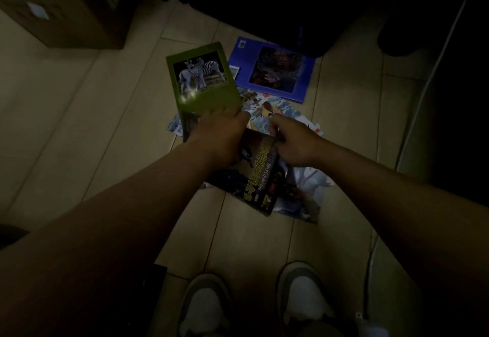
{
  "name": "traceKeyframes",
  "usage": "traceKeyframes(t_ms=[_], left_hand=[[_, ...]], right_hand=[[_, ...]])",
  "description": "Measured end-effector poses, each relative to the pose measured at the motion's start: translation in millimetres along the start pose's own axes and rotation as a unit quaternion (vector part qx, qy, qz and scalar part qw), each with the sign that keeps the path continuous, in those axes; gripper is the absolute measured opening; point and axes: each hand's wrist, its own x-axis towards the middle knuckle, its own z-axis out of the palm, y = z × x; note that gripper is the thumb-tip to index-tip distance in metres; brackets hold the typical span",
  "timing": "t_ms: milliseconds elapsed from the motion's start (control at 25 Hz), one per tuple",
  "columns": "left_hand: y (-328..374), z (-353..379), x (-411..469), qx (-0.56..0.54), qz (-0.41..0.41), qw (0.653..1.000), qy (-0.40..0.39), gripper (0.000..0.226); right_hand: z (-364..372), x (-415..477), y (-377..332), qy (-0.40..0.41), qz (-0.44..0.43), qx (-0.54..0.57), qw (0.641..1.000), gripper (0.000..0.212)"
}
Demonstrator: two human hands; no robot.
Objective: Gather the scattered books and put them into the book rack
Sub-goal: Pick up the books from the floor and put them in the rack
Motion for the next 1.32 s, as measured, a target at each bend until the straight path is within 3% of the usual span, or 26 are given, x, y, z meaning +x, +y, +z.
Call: traceKeyframes(t_ms=[160, 280, 360, 480, 600, 760, 960, 1320], left_hand=[[7, -49, -9, -0.048, 0.016, 0.999, -0.018, 0.054], [0, -97, -27, -0.103, 0.015, 0.994, -0.031, 0.037], [-6, -134, -44, -0.145, -0.004, 0.989, -0.016, 0.027], [-14, -196, -77, -0.205, -0.035, 0.977, 0.044, 0.013], [-18, -262, -123, -0.287, -0.084, 0.947, 0.118, 0.025], [-20, -338, -189, -0.403, -0.113, 0.888, 0.19, 0.016], [-28, -419, -287, -0.432, -0.171, 0.851, 0.245, 0.017], [-64, -494, -491, -0.377, -0.204, 0.833, 0.351, 0.04]], right_hand=[[-35, -11, -55, -0.015, -0.058, -0.059, 0.996, 0.035], [-63, -28, -99, 0.006, -0.08, -0.086, 0.993, 0.027], [-86, -43, -130, 0.047, -0.088, -0.095, 0.99, 0.018], [-126, -71, -175, 0.074, -0.08, -0.082, 0.991, 0.022], [-160, -108, -221, 0.084, -0.083, -0.084, 0.989, 0.031], [-190, -150, -284, 0.143, -0.106, -0.139, 0.974, 0.034], [-201, -216, -394, 0.199, -0.215, -0.181, 0.939, 0.03], [-141, -315, -583, 0.188, -0.356, -0.251, 0.881, 0.032]])
